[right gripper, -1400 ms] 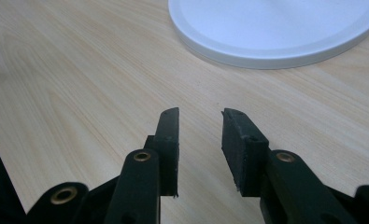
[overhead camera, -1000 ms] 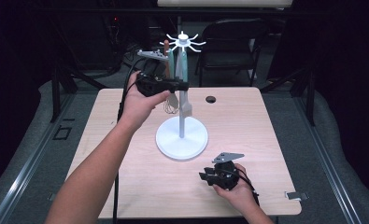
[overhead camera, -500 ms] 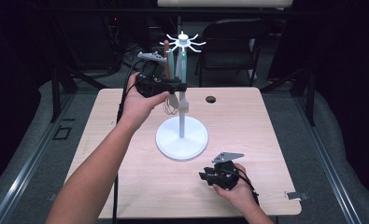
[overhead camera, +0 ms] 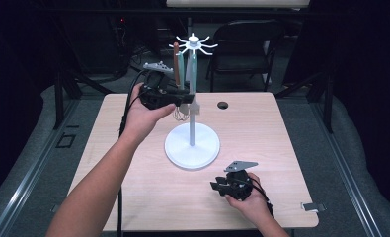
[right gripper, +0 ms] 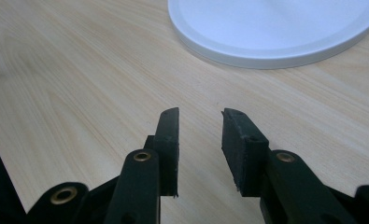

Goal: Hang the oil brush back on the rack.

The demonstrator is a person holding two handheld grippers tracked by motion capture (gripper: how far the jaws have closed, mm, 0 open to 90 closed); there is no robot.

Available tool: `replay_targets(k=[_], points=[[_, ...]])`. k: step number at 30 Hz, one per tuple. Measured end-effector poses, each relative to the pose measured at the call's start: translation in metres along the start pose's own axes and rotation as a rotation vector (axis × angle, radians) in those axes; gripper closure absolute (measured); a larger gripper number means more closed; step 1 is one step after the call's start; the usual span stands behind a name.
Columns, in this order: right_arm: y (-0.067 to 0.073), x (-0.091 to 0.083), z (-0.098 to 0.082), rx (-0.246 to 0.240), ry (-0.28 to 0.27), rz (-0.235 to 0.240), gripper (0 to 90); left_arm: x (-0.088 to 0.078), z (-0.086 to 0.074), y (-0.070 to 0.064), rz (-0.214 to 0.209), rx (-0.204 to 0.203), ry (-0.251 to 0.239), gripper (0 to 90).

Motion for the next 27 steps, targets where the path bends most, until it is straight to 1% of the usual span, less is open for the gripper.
replay_targets(k=[6, 10, 12, 15, 16, 17, 18, 19, 21, 23, 25, 26, 27], points=[[-0.001, 0.0, 0.0, 0.001, -0.001, 0.001, 67.1, -0.007, -0.005, 0.001, 0.009, -0.007, 0.001, 71.0], [-0.001, -0.001, 0.001, 0.002, -0.007, -0.001, 67.1, -0.013, -0.008, 0.001, 0.018, -0.004, -0.002, 70.1], [-0.002, -0.001, 0.001, 0.005, -0.008, 0.0, 67.0, -0.017, -0.012, 0.002, 0.028, -0.001, 0.003, 69.0], [-0.003, -0.002, 0.002, 0.0, -0.012, -0.005, 66.8, -0.024, -0.02, 0.005, 0.054, 0.005, 0.003, 67.4], [-0.003, -0.003, 0.001, 0.004, -0.007, -0.004, 66.7, -0.025, -0.023, 0.006, 0.064, 0.001, 0.001, 66.6], [-0.004, -0.004, 0.002, -0.001, -0.016, -0.007, 66.7, -0.027, -0.027, 0.008, 0.067, -0.004, 0.0, 66.0], [-0.006, -0.006, 0.002, 0.004, -0.012, -0.009, 66.6, -0.028, -0.032, 0.009, 0.066, -0.014, 0.003, 65.4], [-0.008, -0.008, 0.003, 0.008, -0.021, -0.013, 66.6, -0.029, -0.036, 0.011, 0.07, -0.017, 0.0, 64.7], [-0.012, -0.014, 0.004, 0.017, -0.032, -0.019, 66.6, -0.031, -0.049, 0.015, 0.087, -0.026, -0.004, 63.6], [-0.016, -0.019, 0.005, 0.025, -0.041, -0.026, 66.6, -0.033, -0.064, 0.018, 0.103, -0.027, 0.006, 62.8], [-0.019, -0.022, 0.006, 0.039, -0.059, -0.03, 66.5, -0.032, -0.079, 0.02, 0.109, -0.039, 0.021, 62.0], [-0.021, -0.024, 0.005, 0.04, -0.054, -0.036, 66.4, -0.032, -0.087, 0.021, 0.113, -0.046, 0.026, 61.8], [-0.022, -0.025, 0.005, 0.05, -0.063, -0.041, 66.4, -0.032, -0.095, 0.022, 0.113, -0.053, 0.033, 61.4]])
Point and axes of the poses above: each handheld gripper's, and its own axes: x roughly forward along the jaws, z roughly out of its top, y roughly to its left, the point moved 10 cm from there along x, roughly forward along the jaws, and after that the axes turned 8 degrees about z, right-handed, at the moved point
